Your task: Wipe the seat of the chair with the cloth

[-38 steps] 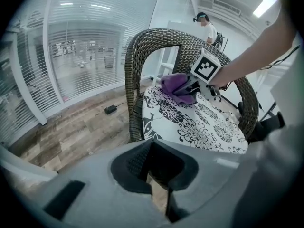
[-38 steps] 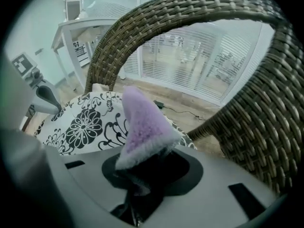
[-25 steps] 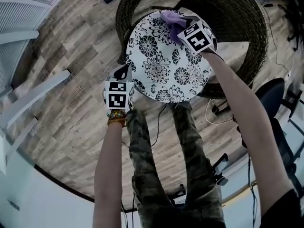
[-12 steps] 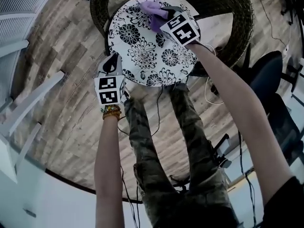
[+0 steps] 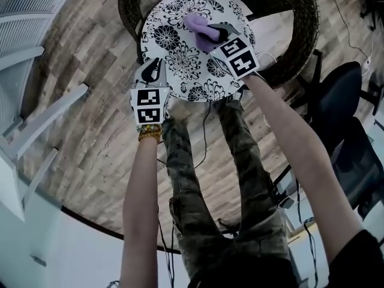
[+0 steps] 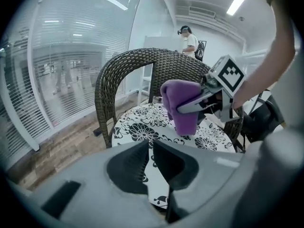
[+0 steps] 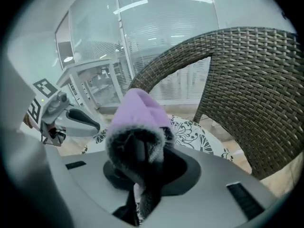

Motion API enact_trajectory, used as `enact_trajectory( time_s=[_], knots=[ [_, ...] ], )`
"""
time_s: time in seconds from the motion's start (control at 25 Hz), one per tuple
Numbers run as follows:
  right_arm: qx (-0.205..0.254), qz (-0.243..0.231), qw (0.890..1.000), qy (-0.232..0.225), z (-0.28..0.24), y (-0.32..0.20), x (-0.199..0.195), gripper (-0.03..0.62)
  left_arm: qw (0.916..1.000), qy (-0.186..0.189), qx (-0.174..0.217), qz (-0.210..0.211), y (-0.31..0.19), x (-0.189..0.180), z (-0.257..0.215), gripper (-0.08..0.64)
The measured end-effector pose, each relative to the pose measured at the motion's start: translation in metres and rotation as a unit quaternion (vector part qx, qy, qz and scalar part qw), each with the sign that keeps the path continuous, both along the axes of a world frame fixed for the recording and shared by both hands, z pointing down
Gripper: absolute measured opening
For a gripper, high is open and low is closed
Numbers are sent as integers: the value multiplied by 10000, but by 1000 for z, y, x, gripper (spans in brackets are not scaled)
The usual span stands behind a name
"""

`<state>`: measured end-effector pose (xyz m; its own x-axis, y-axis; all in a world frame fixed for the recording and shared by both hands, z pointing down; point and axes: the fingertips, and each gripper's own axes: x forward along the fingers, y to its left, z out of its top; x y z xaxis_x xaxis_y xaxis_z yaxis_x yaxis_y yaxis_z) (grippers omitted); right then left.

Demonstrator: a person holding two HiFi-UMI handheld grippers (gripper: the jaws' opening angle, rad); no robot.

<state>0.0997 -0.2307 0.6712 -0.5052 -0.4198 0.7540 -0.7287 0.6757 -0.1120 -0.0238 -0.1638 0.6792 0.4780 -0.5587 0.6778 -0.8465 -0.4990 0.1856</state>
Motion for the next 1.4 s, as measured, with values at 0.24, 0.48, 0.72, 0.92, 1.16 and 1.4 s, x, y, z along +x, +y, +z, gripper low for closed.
enact_trajectory(
  time_s=[0.24, 0.48, 0.72, 0.92, 1.16, 1.4],
  knots=[
    [254, 247, 9976, -598, -45, 19, -13, 72, 9992, 5, 406, -21, -3, -1, -39, 21],
    [708, 282, 9938, -813, -125, 31, -9, 72, 9947, 115, 1007, -195, -12, 1, -124, 21],
    [1130, 340, 9889, -907, -224, 57, -8, 72, 9889, 129, 1457, -247, 2, 1, -223, 21],
    [1423, 370, 9840, -1011, -289, 78, -12, 72, 9861, 167, 1640, -229, 21, 10, -284, 21],
    [1586, 615, 9783, -1181, -346, 103, -7, 72, 9832, 214, 1801, -213, 43, 18, -337, 21],
    [1797, 834, 9713, -1313, -409, 130, 11, 72, 9754, 225, 2192, -55, 57, 31, -410, 21]
  ],
)
